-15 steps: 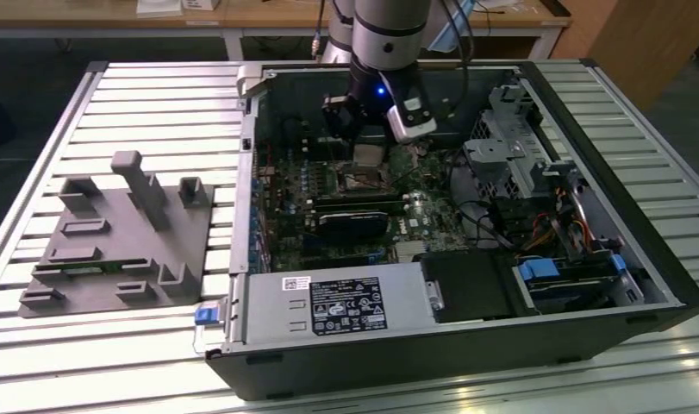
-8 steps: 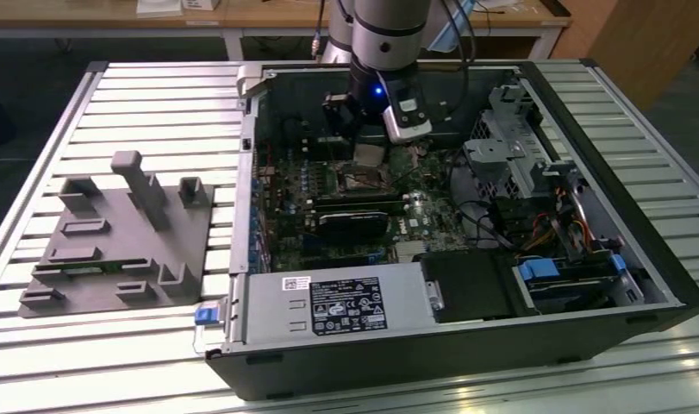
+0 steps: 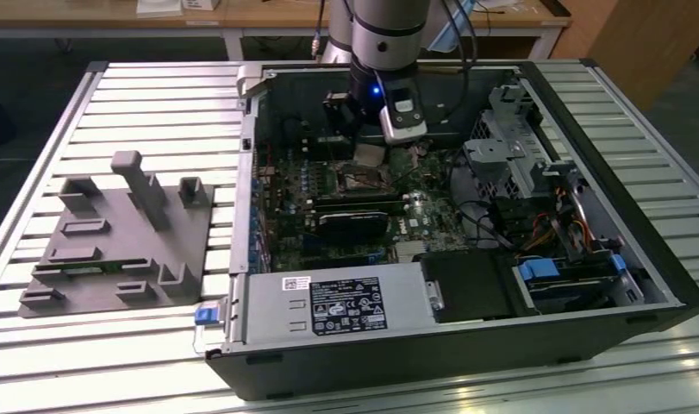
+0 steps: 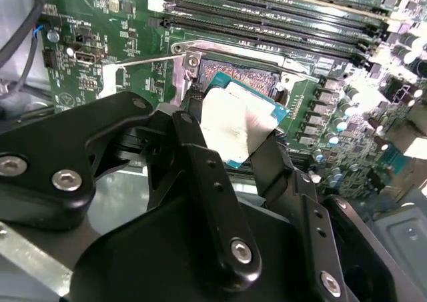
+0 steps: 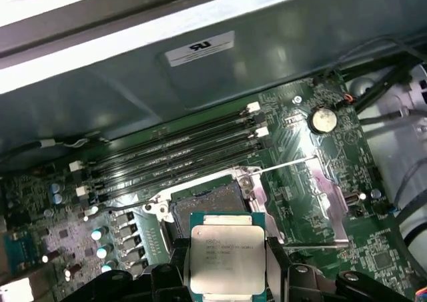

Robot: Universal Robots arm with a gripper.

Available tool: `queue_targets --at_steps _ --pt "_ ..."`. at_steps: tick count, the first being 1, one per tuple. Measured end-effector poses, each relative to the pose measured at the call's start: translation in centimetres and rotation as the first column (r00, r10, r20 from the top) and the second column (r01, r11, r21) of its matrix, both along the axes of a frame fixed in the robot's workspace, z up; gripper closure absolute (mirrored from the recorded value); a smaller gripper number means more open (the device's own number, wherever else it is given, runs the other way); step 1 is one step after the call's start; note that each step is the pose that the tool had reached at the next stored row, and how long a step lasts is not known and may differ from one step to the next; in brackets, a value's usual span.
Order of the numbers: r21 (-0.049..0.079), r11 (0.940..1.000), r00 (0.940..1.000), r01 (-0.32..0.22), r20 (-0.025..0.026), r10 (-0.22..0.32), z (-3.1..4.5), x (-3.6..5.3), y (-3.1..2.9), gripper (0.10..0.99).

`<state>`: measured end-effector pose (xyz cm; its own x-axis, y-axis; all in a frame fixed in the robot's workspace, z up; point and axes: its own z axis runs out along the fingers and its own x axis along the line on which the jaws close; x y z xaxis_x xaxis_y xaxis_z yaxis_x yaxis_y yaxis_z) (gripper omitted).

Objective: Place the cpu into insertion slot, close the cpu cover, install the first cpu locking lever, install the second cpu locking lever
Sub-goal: 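Place the cpu into insertion slot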

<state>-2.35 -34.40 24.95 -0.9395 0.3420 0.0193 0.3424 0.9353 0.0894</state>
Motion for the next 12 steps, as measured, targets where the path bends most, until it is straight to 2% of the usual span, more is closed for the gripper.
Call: queue_targets --at_steps 12 --pt "0.000 0.9955 0.9955 0.095 0.0000 -0.095 -0.01 0.00 0.00 0.549"
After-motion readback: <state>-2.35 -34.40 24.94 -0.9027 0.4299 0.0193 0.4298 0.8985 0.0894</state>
